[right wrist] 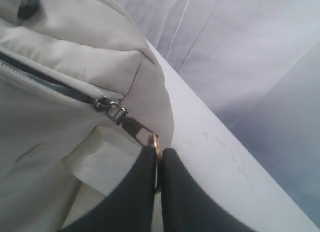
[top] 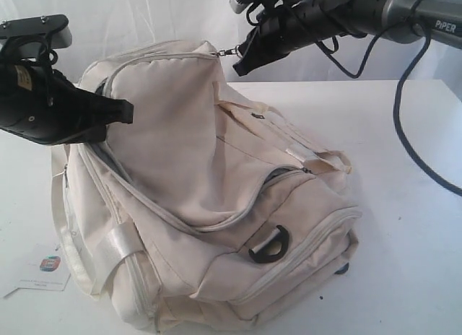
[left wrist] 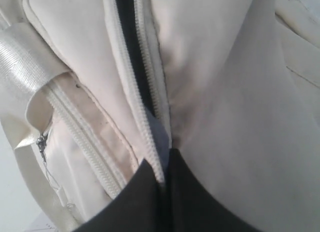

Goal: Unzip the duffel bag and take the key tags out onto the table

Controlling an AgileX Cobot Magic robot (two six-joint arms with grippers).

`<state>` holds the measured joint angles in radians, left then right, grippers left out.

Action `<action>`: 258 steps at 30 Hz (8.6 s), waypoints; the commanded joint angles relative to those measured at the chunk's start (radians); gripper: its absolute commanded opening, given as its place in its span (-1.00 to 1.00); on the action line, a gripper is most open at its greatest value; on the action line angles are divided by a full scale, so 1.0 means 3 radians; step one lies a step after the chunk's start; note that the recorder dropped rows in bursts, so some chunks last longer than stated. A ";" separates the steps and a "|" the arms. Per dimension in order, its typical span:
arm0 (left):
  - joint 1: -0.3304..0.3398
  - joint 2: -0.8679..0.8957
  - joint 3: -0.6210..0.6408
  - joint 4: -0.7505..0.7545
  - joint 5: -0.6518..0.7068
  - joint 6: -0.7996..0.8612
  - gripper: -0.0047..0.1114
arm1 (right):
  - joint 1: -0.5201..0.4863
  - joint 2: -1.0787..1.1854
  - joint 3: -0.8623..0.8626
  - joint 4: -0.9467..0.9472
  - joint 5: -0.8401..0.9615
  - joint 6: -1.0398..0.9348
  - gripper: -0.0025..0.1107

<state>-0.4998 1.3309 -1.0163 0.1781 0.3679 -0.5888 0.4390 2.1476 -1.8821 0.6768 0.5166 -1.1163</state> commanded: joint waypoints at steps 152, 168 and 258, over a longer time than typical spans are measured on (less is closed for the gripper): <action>-0.0006 -0.1150 0.0631 -0.0417 0.1064 0.1988 -0.91 | -0.0260 -0.1383 0.0835 -0.2302 0.0953 0.3076 0.03; -0.0006 -0.1150 0.0631 -0.0417 0.1077 0.1988 -0.91 | 0.0960 -0.1332 0.0821 -0.0907 0.1045 0.0124 -0.03; -0.0006 -0.1178 0.0631 -0.0414 0.1389 0.1963 -0.91 | 0.0407 -0.2002 0.1202 -0.0135 0.2117 0.1022 -0.96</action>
<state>-0.4998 0.9947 -0.8316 0.0536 0.7590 0.0188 0.5286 1.5184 -1.5368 0.6640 1.1977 -0.7725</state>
